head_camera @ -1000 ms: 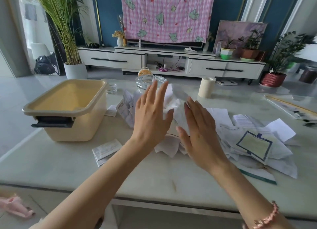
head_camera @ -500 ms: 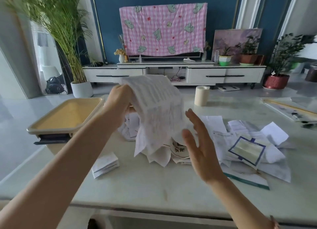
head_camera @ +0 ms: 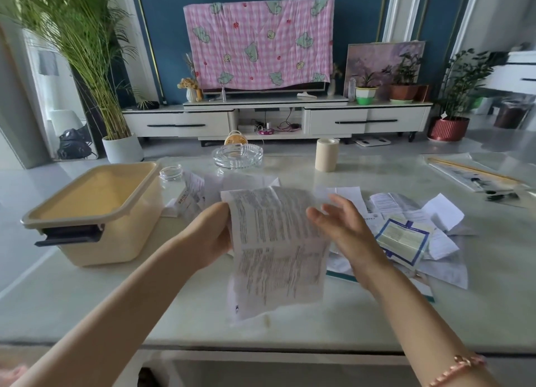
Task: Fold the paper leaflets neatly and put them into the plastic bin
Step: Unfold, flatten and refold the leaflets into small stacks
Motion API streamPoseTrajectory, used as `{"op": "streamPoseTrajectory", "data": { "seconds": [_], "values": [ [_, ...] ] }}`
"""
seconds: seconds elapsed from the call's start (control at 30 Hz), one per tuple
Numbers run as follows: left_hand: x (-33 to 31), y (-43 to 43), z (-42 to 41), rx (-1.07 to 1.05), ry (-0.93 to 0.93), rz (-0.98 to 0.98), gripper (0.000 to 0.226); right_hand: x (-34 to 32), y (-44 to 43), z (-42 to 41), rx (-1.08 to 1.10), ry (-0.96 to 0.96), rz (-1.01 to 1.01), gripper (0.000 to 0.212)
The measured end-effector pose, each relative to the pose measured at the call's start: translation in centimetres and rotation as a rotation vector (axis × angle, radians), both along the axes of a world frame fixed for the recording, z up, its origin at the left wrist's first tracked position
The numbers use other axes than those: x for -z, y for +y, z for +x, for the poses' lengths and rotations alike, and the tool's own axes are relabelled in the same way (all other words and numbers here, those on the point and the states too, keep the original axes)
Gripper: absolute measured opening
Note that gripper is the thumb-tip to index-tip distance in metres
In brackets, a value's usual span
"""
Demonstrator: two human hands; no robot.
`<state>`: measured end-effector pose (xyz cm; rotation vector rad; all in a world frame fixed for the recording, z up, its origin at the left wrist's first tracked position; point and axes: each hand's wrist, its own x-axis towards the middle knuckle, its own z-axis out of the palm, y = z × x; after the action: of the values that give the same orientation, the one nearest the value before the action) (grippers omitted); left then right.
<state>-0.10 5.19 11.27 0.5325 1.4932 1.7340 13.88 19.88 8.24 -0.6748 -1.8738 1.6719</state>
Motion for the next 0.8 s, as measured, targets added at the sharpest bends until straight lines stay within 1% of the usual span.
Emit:
{"op": "streamPoseTrajectory", "data": {
  "seconds": [0.03, 0.07, 0.13, 0.17, 0.27, 0.3, 0.33, 0.4, 0.43, 0.47, 0.5, 0.57, 0.63, 0.73, 0.8],
  "values": [
    [-0.2, -0.1, 0.4, 0.039, 0.014, -0.016, 0.027, 0.1, 0.2, 0.0, -0.054, -0.012, -0.082, 0.069],
    [-0.2, -0.2, 0.6, 0.064, 0.016, -0.015, 0.03, 0.3, 0.5, 0.0, -0.108, 0.001, -0.159, 0.066],
    [0.1, -0.5, 0.6, 0.105, 0.003, -0.013, 0.046, 0.4, 0.9, 0.0, -0.164, 0.067, -0.235, 0.049],
    [0.2, -0.6, 0.6, 0.111, -0.015, -0.01, 0.053, 0.5, 1.0, 0.0, -0.16, 0.089, -0.246, 0.044],
    [0.3, -1.1, 0.4, 0.123, -0.105, 0.023, 0.076, 0.7, 1.3, 0.0, -0.118, 0.115, -0.216, 0.042],
    [0.6, -1.1, 0.3, 0.121, -0.074, 0.024, 0.076, 0.7, 1.4, 0.1, -0.115, 0.117, -0.194, 0.039],
    [1.0, -1.0, 0.2, 0.083, -0.008, 0.02, 0.068, 0.6, 1.4, 0.2, -0.12, 0.116, -0.181, 0.037],
    [1.6, -0.6, 0.6, -0.059, 0.141, 0.011, 0.038, 0.5, 1.2, 0.2, -0.153, 0.106, -0.171, 0.039],
    [1.8, -0.4, 0.7, -0.143, 0.164, 0.022, 0.026, 0.6, 1.1, 0.3, -0.18, 0.103, -0.195, 0.041],
    [1.8, -0.2, 1.1, -0.201, 0.168, 0.036, 0.018, 0.6, 1.0, 0.3, -0.215, 0.1, -0.241, 0.043],
    [2.1, -0.1, 1.1, -0.235, 0.164, 0.05, 0.016, 0.6, 0.9, 0.4, -0.259, 0.088, -0.293, 0.043],
    [2.2, 0.0, 1.1, -0.252, 0.149, 0.061, 0.017, 0.6, 0.6, 0.7, -0.345, 0.046, -0.349, 0.042],
    [2.3, -0.2, 0.9, -0.231, 0.113, 0.042, 0.022, 0.7, 0.5, 0.8, -0.352, 0.04, -0.354, 0.04],
    [2.9, -1.0, 0.9, 0.0, -0.007, -0.016, 0.038, 1.0, 0.9, 0.7, -0.206, 0.114, -0.328, 0.035],
    [3.9, -1.3, 1.5, 0.128, -0.007, -0.057, 0.038, 1.2, 1.1, 0.7, -0.121, 0.139, -0.269, 0.021]
  ]
}}
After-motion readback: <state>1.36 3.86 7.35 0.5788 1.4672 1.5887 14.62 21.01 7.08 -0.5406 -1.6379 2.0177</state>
